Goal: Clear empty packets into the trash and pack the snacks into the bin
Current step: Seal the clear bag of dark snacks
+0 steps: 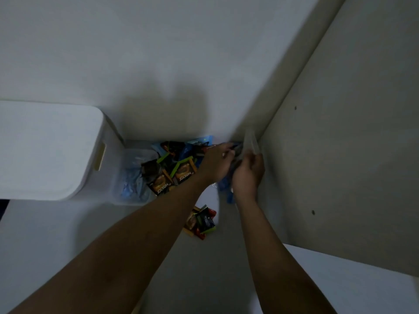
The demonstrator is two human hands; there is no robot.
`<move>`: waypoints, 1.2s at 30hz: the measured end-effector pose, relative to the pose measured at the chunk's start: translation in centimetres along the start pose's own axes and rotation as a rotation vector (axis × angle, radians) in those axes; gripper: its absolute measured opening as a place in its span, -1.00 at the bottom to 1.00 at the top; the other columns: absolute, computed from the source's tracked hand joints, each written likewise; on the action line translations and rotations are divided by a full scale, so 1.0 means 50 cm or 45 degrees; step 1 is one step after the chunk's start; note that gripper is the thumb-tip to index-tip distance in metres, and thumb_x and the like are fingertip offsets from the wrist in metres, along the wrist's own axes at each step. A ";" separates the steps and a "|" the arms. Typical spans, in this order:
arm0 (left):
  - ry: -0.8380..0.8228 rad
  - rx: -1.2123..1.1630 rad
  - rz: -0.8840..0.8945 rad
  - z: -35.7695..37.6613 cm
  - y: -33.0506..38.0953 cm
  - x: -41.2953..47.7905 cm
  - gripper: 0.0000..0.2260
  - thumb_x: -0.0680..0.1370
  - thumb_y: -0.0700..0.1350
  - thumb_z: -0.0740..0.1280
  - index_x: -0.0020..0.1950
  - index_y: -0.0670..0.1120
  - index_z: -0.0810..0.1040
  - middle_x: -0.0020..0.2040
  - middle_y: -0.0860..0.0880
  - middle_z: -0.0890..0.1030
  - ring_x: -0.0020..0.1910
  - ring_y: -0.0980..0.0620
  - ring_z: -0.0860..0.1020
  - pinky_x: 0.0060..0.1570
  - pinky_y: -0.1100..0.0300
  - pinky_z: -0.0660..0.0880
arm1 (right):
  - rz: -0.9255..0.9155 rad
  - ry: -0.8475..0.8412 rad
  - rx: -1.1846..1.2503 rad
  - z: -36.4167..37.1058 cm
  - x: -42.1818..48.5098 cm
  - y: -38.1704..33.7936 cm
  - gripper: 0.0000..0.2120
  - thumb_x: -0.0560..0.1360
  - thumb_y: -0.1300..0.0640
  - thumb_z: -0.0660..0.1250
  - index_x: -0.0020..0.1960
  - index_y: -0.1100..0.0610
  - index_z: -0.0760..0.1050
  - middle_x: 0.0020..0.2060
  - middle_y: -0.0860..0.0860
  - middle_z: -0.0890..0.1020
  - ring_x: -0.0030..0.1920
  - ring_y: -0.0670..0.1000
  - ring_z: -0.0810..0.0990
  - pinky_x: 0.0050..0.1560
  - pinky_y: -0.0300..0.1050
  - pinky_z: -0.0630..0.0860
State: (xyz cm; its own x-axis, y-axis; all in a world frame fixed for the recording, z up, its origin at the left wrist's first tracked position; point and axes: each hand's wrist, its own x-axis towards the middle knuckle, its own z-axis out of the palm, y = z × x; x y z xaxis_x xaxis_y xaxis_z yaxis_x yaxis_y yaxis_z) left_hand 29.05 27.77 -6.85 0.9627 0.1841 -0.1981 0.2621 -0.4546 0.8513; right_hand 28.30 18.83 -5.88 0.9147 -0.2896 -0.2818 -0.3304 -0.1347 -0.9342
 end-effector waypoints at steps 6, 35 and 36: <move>0.153 -0.507 -0.138 -0.049 0.067 -0.058 -0.68 0.66 -0.14 0.24 0.40 -0.19 0.47 0.20 -0.22 0.61 0.15 -0.18 0.59 0.15 -0.07 0.53 | -0.136 -0.124 0.061 -0.017 -0.049 -0.053 -0.70 0.69 0.11 0.09 0.25 0.30 0.44 0.07 0.09 0.53 0.05 0.02 0.50 0.05 -0.18 0.40; 0.262 -1.039 0.563 -0.482 0.327 -0.590 -0.94 0.58 -0.14 0.37 -0.04 -0.10 0.62 -0.23 -0.01 0.62 -0.29 0.00 0.59 -0.17 0.03 0.59 | -0.774 -0.622 0.529 -0.179 -0.613 -0.459 -0.92 0.56 0.21 0.38 -0.01 0.24 0.60 -0.16 0.17 0.72 -0.23 0.13 0.69 -0.22 -0.01 0.58; 0.288 -1.040 0.596 -0.496 0.339 -0.604 -0.94 0.58 -0.14 0.37 -0.05 -0.10 0.61 -0.23 0.00 0.62 -0.29 0.00 0.58 -0.17 0.03 0.59 | -0.799 -0.640 0.534 -0.181 -0.629 -0.475 -0.92 0.57 0.22 0.36 -0.01 0.22 0.60 -0.16 0.17 0.72 -0.22 0.13 0.69 -0.21 0.00 0.58</move>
State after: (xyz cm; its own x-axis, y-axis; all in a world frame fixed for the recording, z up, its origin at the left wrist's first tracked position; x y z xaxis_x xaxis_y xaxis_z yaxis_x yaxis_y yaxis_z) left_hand 2.78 36.10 25.61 0.8999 0.3407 0.2721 -0.3538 0.2057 0.9124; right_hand 5.27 22.58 27.12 0.9242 0.1819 0.3358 0.2851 0.2565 -0.9236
